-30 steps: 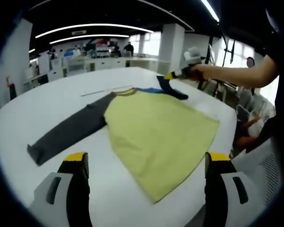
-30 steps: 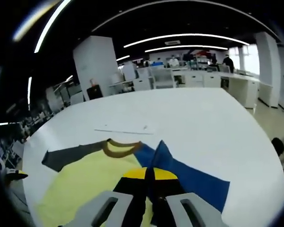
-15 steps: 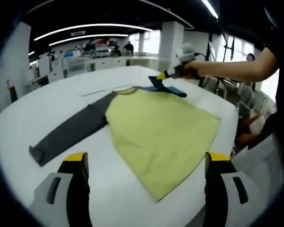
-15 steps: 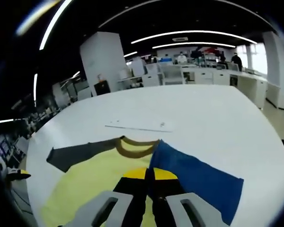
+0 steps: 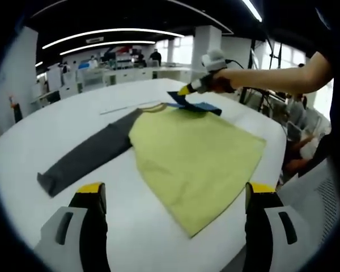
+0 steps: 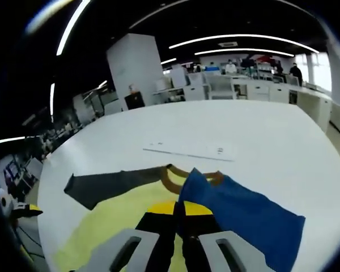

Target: Fold the garment on the visible template until the final outline fits inside the template.

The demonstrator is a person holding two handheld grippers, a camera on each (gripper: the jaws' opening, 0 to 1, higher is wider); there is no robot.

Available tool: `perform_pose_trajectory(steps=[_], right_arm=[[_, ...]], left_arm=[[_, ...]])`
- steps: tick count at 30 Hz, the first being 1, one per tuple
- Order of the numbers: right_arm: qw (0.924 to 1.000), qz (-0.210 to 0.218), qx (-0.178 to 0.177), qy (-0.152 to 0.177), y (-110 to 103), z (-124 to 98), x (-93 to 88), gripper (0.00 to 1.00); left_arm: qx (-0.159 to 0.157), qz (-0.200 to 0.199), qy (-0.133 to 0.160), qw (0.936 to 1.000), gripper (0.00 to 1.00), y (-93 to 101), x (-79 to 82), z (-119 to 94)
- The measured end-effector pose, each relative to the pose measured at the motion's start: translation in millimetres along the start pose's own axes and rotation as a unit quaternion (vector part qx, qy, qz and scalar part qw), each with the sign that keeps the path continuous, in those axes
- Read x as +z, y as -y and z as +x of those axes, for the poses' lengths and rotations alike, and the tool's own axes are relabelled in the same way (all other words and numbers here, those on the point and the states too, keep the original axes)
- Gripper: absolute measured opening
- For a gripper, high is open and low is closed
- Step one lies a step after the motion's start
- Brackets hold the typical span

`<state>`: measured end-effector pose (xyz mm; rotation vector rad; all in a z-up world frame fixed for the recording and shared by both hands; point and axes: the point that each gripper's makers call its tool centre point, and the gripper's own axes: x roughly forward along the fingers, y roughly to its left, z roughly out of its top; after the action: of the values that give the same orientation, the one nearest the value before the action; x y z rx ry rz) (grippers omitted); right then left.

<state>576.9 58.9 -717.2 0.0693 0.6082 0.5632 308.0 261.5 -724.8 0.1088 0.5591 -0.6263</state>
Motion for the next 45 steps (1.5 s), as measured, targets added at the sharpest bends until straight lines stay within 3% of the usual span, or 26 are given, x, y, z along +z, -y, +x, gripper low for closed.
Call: perform_pose_trajectory(steps=[24,37,45], right_arm=[[0.9962,-0.049,0.069,-0.021,-70,33,10.1,0.00],[0.9874,-0.091,0.123,-0.039,-113,38,4.3,0.00],[0.9790,-0.117,0.157,-0.056,-135,40,-10.3,0.00]], left_arm=[[0.012,-0.006,0.004,0.9999,0.99,-4.8,-1.9,-4],[0.018,-0.010,-0.003,0.9998,0.99,-8.0,-8.9,-7],[0.019,-0.010,-0.005,0.9998,0.99,-7.9,-9.8,-8]])
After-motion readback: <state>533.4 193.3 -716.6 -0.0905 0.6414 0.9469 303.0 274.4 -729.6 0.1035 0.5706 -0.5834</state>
